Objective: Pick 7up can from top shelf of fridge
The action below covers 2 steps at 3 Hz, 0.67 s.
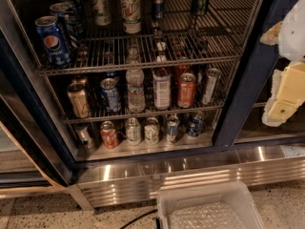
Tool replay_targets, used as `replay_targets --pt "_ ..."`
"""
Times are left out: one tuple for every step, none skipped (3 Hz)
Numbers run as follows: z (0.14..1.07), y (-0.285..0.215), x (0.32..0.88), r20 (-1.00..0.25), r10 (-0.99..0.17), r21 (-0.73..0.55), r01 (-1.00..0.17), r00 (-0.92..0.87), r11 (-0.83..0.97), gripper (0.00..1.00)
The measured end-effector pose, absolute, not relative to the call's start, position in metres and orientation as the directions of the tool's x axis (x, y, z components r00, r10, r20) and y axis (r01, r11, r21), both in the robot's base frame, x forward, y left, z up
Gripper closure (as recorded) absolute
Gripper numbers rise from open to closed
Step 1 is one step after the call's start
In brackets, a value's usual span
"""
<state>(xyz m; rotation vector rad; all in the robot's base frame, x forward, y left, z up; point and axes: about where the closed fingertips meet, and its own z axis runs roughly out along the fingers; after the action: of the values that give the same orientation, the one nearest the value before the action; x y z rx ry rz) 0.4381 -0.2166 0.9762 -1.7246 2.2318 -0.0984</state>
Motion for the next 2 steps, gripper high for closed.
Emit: replay_targets --pt "0.976 -0.217 0.438 -0.207 -0.953 -0.246 -0.931 -0.222 0.27 0.0" --pt "0.975 -0.204 0.445 -0.277 -0.933 -0.254 -0.919 -0.23 0.302 0.0"
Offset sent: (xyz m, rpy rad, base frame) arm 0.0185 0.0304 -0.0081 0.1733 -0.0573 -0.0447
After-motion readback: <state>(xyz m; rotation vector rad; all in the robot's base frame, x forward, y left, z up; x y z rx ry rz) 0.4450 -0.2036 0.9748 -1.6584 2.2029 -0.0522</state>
